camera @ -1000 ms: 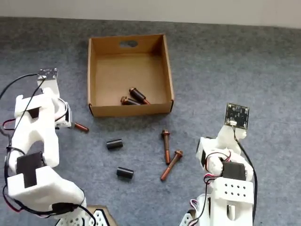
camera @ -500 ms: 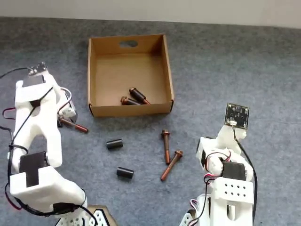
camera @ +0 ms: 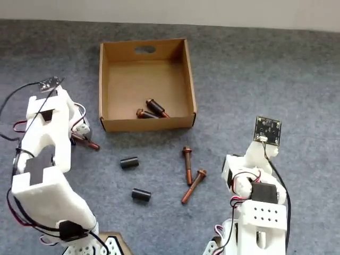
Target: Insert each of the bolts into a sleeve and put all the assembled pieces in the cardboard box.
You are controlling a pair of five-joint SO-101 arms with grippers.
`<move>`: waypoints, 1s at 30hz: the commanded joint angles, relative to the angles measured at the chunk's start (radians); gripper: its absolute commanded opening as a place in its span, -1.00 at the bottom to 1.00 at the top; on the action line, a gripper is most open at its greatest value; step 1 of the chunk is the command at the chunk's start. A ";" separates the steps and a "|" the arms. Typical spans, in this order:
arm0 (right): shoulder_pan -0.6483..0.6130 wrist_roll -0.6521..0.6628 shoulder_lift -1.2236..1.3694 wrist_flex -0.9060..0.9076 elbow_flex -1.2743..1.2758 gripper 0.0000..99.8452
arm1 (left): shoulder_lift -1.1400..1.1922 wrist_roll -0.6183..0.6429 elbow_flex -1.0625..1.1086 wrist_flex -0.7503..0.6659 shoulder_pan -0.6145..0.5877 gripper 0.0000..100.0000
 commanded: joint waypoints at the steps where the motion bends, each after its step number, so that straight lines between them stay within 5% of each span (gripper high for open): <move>1: 0.007 -0.008 -0.013 -0.018 -0.004 -0.99 | 0.010 0.008 -0.007 -0.034 0.008 -0.66; 5: 0.007 -0.008 -0.013 -0.018 -0.004 -0.99 | 0.010 0.008 -0.005 -0.028 0.005 -0.72; 8: 0.007 -0.008 -0.013 -0.018 -0.004 -0.99 | 0.010 0.003 -0.007 0.014 0.005 -1.00; 12: 0.007 -0.008 -0.013 -0.018 -0.004 -0.99 | 0.008 -0.006 -0.007 0.086 0.004 -0.99; 22: 0.007 -0.003 -0.013 -0.018 -0.004 -0.99 | -0.219 -0.555 0.130 0.141 -0.082 -0.99; 30: 0.005 -0.005 -0.013 -0.018 -0.004 -0.99 | -0.317 -0.660 0.358 -0.106 -0.157 -0.98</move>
